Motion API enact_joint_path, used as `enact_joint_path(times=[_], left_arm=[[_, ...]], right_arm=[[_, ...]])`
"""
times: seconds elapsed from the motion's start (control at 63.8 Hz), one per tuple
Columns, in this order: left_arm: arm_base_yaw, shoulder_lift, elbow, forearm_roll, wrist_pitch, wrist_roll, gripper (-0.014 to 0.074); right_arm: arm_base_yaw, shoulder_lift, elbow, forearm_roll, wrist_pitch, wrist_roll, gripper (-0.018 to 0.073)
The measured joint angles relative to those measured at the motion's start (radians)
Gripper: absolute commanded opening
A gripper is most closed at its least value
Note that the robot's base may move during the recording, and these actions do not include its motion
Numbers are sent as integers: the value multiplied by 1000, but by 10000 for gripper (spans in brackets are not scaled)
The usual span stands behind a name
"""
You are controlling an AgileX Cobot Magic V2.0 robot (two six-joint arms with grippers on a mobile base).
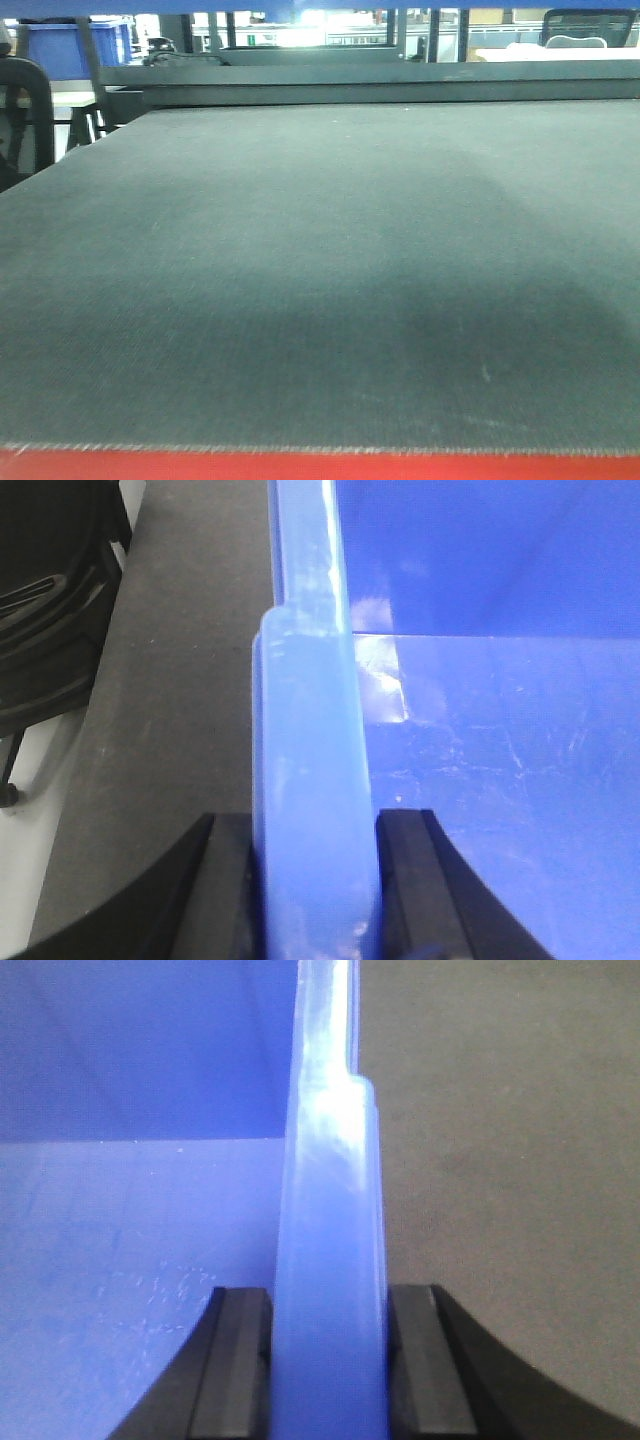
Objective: Move blue bin to conveyor side
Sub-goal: 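Hold the bin with both grippers while driving to the red conveyor table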
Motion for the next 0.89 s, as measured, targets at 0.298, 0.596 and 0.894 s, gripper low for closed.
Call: enact_joint_path(times=[0.298,0.596,0.894], left_arm=[[0,0,0,0,0,0,-20],[0,0,0,0,0,0,-20],[0,0,0,0,0,0,-20]], right_arm=[[0,0,0,0,0,0,-89],[0,0,0,0,0,0,-89],[0,0,0,0,0,3,-89]])
